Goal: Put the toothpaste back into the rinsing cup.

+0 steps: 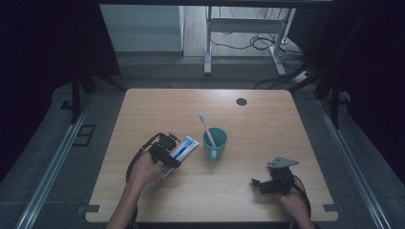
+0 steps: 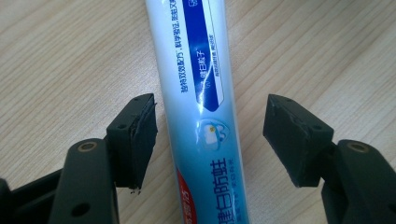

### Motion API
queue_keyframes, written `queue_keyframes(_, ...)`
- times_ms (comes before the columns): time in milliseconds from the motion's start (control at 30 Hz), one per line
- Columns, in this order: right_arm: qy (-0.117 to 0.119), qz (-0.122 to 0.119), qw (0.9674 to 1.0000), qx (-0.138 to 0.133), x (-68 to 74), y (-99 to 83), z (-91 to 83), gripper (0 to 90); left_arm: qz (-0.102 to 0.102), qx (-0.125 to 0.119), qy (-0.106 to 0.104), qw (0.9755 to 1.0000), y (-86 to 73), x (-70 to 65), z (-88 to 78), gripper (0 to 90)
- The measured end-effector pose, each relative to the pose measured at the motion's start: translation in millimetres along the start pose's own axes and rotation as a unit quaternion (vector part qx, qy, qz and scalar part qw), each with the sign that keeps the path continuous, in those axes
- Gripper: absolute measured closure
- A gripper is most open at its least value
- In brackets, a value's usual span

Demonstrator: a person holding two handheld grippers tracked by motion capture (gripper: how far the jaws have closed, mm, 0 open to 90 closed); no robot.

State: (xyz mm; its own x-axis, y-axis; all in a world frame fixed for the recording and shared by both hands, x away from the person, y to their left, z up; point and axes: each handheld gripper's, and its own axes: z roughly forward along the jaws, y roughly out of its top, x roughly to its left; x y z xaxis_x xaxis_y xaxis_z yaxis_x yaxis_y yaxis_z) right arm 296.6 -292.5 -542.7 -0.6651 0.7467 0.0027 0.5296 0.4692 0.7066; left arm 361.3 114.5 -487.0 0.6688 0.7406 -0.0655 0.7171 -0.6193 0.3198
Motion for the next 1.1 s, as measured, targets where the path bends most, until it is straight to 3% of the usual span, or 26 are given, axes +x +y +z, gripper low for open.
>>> queue_keyframes(300, 0.0, 0.0, 1.0, 0.0, 0.0, 0.0, -0.1, 3.2, -0.005, 0.041, -0.006, 0.9991, 14.0, 2.9, 7.9, 35.5)
queue_keyframes(567, 0.0, -0.001, 1.0, 0.0, -0.1, 0.0, 0.0, 3.2, -0.003, 0.07, 0.003, 0.9975, 25.8, 3.8, 15.7, 38.3)
queue_keyframes(1100, 0.0, -0.001, 1.0, 0.0, -0.1, 0.0, 0.0, 3.2, -0.021, 0.1, 0.003, 0.9947, 31.5, 7.0, 23.5, 48.8)
